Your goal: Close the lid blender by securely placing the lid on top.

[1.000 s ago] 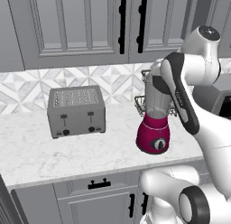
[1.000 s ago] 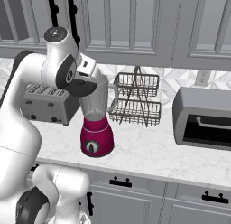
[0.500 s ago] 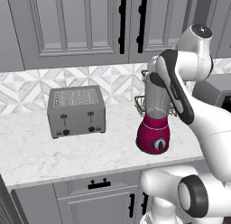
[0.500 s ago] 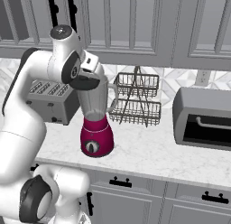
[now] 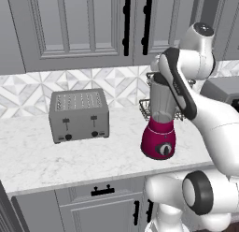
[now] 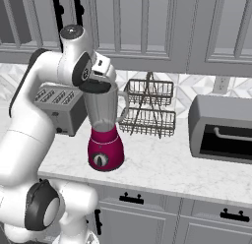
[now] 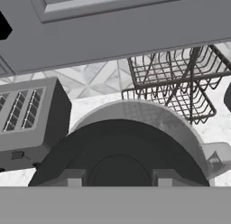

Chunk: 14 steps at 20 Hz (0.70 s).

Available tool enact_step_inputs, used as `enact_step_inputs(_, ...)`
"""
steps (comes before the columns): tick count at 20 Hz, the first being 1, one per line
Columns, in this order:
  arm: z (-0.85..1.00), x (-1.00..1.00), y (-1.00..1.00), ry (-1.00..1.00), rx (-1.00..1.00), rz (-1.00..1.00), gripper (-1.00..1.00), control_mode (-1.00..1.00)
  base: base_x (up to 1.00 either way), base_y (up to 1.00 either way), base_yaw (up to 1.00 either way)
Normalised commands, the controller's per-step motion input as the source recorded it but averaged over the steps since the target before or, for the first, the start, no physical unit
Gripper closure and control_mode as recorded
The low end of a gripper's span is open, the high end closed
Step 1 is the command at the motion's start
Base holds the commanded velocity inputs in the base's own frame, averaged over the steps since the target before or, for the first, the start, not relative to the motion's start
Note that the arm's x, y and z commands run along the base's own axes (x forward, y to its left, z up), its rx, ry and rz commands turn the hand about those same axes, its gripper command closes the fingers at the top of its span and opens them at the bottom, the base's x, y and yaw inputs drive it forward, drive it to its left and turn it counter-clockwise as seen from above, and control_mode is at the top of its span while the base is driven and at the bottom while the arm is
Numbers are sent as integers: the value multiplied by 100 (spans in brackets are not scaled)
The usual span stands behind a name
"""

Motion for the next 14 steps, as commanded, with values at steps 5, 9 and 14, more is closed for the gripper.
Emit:
enact_step_inputs(5, 0, 11, -18, 0, 0, -1, 100, -100, 0, 0, 0)
enact_step_inputs(9, 0, 6, -10, -5, 0, -1, 100, -100, 0, 0, 0)
enact_step_inputs(14, 0, 1, 0, -16, -1, 0, 100, -100, 0, 0, 0)
